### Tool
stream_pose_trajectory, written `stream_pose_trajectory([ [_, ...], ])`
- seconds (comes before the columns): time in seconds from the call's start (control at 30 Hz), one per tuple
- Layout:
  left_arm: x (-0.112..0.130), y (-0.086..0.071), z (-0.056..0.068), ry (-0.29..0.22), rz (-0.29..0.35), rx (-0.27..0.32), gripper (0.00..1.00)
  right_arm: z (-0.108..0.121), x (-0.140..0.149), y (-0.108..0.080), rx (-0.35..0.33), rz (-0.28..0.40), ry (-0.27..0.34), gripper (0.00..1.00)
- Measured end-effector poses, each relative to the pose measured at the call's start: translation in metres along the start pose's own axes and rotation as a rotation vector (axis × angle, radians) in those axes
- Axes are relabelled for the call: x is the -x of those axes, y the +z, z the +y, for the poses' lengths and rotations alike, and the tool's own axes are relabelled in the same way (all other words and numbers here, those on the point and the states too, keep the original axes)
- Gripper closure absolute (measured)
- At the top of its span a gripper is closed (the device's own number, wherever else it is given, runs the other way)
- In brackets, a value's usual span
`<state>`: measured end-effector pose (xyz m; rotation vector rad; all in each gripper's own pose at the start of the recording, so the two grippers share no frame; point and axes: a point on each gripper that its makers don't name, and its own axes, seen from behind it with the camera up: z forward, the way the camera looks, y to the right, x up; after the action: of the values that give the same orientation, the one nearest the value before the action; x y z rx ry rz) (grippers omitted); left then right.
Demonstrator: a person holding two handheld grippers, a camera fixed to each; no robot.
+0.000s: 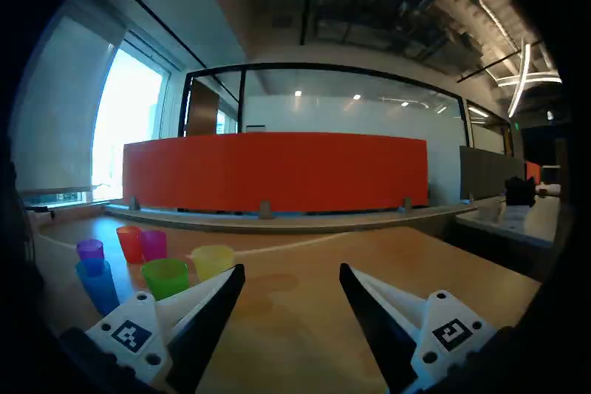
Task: Pour water
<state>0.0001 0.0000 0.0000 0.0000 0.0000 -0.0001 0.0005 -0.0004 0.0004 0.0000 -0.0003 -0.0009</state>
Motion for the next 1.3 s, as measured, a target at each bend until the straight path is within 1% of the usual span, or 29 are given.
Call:
stream_pose_trajectory([
  [0.6,-0.001,-0.001,0.001,0.0,-0.001,0.003,0.0,0.0,-0.001,-0.001,0.0,0.003,-0.001,0.01],
  [0.7,0.002,0.001,0.001,0.002,-0.008,0.004,0.0,-0.001,0.0,-0.001,-0.002,-0.002,-0.001,0.01],
  [0.8,-0.002,0.002,-0.002,0.004,-0.016,-0.004,0.0,-0.001,0.003,-0.001,-0.005,-0.019,0.001,0.01],
  [0.9,-0.013,0.003,-0.005,0.005,-0.01,-0.006,0.0,-0.004,-0.002,-0.002,-0.017,-0.029,0.005,0.01],
  [1.0,-0.025,0.003,-0.006,0.003,-0.006,0.001,0.0,-0.006,-0.013,-0.001,-0.027,-0.022,0.004,0.01],
  [1.2,-0.053,0.004,-0.008,-0.009,-0.001,0.013,0.0,-0.008,-0.043,0.003,-0.043,-0.006,-0.026,0.01],
  [1.3,-0.066,0.005,-0.009,-0.005,-0.004,0.021,0.0,-0.01,-0.062,0.005,-0.051,-0.002,-0.04,0.01],
])
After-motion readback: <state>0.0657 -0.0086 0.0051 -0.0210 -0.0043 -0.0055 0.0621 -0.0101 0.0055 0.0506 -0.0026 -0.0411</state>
